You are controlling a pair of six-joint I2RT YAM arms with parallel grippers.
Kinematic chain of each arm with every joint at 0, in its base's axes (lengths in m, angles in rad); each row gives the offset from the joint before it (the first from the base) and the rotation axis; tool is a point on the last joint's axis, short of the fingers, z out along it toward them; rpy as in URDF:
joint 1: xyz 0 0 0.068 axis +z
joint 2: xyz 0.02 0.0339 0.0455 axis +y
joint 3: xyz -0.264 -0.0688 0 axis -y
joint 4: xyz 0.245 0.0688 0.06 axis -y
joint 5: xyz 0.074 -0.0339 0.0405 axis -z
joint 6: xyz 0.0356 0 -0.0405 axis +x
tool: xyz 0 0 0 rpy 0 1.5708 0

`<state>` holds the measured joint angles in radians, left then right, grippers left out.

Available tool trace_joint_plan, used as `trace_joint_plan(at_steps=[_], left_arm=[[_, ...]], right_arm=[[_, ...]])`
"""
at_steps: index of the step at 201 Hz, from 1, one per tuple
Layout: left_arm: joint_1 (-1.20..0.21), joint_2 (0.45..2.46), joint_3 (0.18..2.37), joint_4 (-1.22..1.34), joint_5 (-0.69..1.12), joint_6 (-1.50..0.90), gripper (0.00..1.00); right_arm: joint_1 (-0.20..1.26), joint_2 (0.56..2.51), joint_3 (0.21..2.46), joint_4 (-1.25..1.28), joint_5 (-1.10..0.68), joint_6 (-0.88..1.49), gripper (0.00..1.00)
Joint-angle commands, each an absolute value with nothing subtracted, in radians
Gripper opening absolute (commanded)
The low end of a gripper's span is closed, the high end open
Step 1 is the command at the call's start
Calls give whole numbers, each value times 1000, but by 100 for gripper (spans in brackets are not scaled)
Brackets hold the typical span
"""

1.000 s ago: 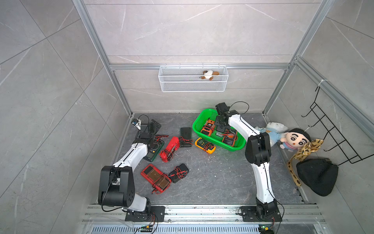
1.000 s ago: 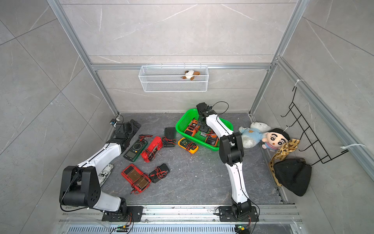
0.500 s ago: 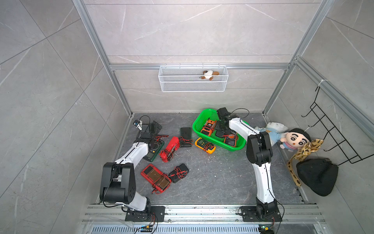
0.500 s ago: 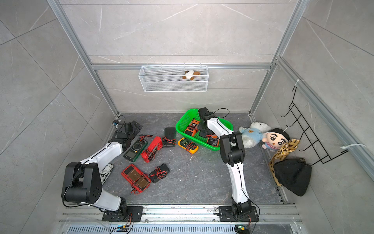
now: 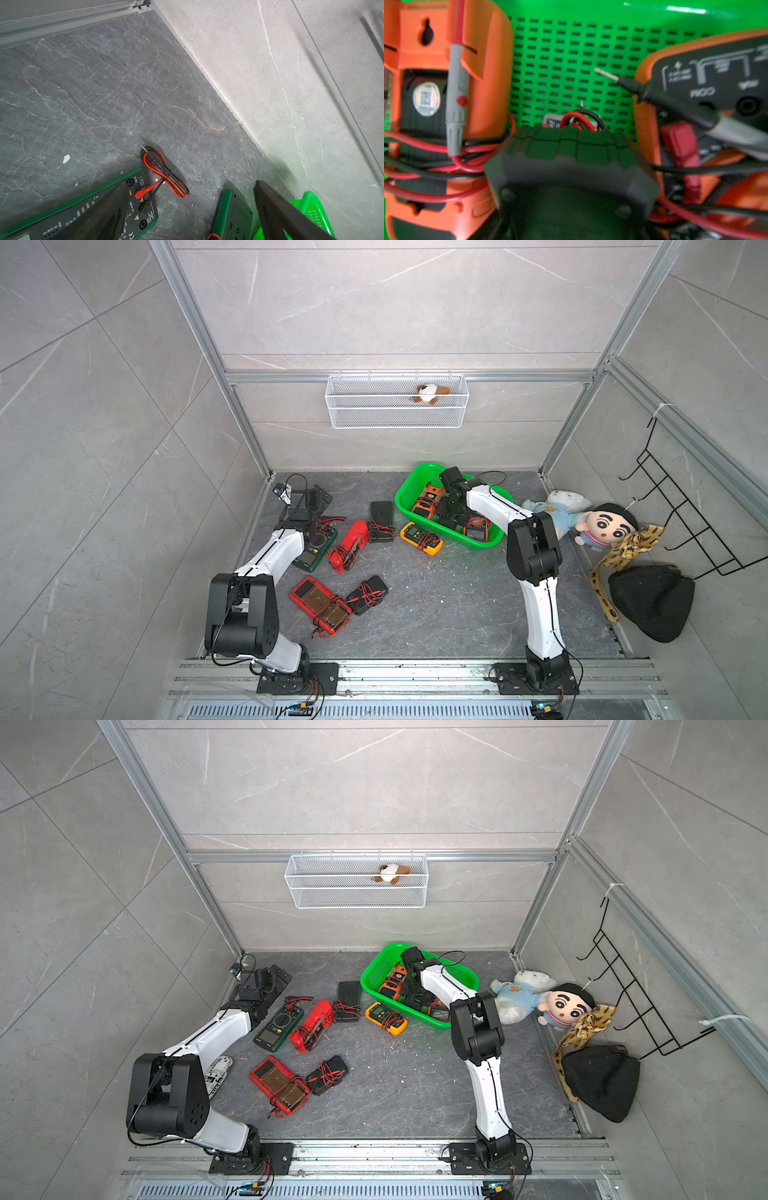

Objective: Put the multimeter into the basket
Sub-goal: Place the multimeter in the basket.

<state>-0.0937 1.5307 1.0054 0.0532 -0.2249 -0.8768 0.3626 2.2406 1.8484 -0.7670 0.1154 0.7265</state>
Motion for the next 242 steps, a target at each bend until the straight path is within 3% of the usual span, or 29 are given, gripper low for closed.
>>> trace_joint_plan(at_steps=[1, 30, 82, 131, 186, 242], left_arm=[[-89, 1540, 1041, 32, -230, -858, 98], [-88, 1527, 1040, -4, -241, -854, 98], [-88, 1506, 1041, -52, -215, -831, 98], [-89, 1542, 1125, -237, -132, -680, 100], [-92, 1591, 1170, -371, 15, -535, 92], [-131, 1630, 1216, -485, -25, -427, 91]], right_arm=[[366, 2234, 1847, -824, 106, 747, 12], [366, 2234, 1844, -832, 103, 733, 51], [371, 2187, 1866, -854, 126, 664, 99], [386, 2125, 1880, -875, 149, 627, 100], [416, 2057, 1884, -899, 190, 611, 100], [420, 1971, 1817, -857, 210, 628, 100]])
